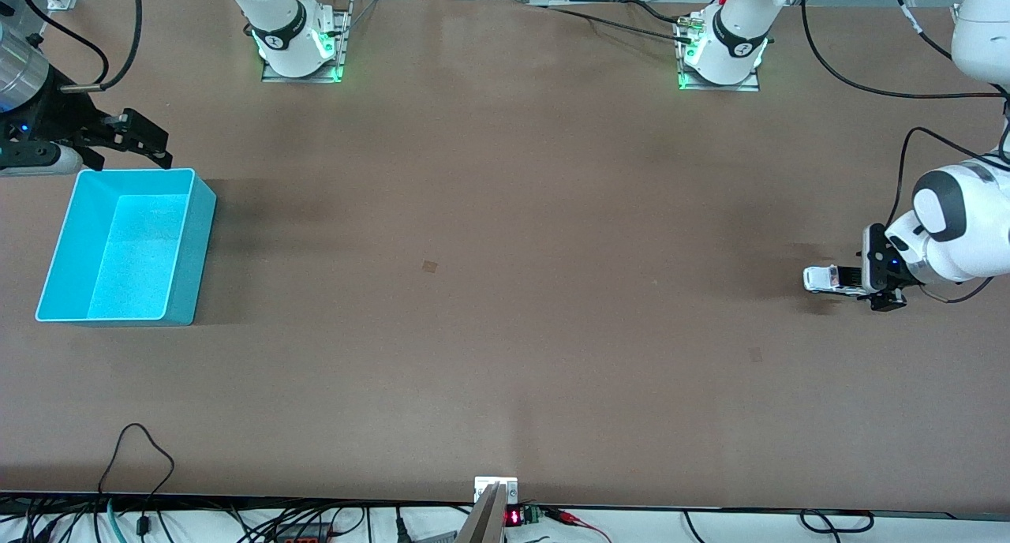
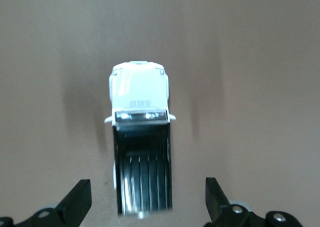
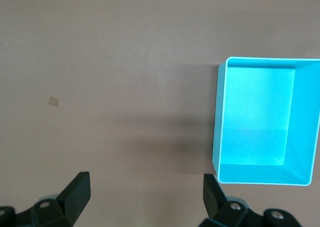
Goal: Wind and store white jeep toy
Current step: 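Open the left gripper to release the jeep and lift away, then raise the left gripper away while the jeep rolls toward the bin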
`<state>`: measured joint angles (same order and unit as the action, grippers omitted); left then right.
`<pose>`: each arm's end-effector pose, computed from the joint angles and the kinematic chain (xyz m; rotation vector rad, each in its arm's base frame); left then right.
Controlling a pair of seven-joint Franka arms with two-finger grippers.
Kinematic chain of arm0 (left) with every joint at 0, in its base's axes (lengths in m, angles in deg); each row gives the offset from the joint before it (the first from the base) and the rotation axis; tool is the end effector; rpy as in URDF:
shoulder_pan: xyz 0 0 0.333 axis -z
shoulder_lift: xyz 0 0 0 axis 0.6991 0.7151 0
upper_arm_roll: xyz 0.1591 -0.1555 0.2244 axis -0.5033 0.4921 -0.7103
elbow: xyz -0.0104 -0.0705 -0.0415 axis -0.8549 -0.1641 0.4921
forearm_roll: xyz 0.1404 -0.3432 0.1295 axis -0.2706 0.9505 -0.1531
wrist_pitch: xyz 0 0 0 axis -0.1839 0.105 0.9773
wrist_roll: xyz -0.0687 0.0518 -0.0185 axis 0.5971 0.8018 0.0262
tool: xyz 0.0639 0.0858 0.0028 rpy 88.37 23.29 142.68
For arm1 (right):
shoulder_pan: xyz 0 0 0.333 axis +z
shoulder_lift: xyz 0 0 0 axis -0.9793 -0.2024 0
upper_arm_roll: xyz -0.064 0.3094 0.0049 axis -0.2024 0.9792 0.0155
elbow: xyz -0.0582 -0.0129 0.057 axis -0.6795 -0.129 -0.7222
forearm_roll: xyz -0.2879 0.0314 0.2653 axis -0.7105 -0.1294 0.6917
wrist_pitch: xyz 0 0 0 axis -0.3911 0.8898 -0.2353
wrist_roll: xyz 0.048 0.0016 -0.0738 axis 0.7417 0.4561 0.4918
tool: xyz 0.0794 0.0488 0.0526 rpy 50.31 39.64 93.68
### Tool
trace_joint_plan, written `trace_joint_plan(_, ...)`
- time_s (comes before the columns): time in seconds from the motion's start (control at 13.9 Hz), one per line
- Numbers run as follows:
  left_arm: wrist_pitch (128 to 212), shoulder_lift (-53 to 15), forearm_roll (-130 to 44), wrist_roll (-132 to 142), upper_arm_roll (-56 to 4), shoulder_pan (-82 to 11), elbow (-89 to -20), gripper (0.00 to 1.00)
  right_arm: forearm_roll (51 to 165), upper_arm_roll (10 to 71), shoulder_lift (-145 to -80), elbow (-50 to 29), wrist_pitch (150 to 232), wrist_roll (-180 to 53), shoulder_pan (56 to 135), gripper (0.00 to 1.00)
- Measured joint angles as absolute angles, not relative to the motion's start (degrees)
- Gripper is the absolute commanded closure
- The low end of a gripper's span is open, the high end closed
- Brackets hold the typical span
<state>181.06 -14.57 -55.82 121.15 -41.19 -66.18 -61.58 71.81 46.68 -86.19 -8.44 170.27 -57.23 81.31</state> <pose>0.5920 0.2041 0.2255 2.0599 -2.2026 -0.1335 0.5431 0.0334 0.6027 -3.1318 -0.0561 -0.0150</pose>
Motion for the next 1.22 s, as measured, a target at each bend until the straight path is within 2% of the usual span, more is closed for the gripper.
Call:
trace_joint_plan(0.29,166.06,-18.00,-56.40,112.16,-40.93,-62.42,-54.92,0.00,71.81,46.67,-86.21,-8.44,170.24,-57.23,81.31,0.00)
trace_joint_plan(0.79,139.18,-18.67,-57.39,82.45,-40.58,-52.54,-39.65,0.00,71.81,46.67,-86.21,-8.45,170.15,-57.23,81.30,0.00)
trace_joint_plan(1.01,133.28,-19.84,-57.40,67.80,-40.50,-48.60,-35.38,0.00,71.81,46.67,-86.21,-8.45,170.13,-57.23,81.30,0.00)
trace_joint_plan(1.22,131.47,-21.74,-57.40,53.78,-40.48,-46.50,-34.16,0.00,71.81,46.67,-86.21,-8.45,170.13,-57.23,81.30,0.00)
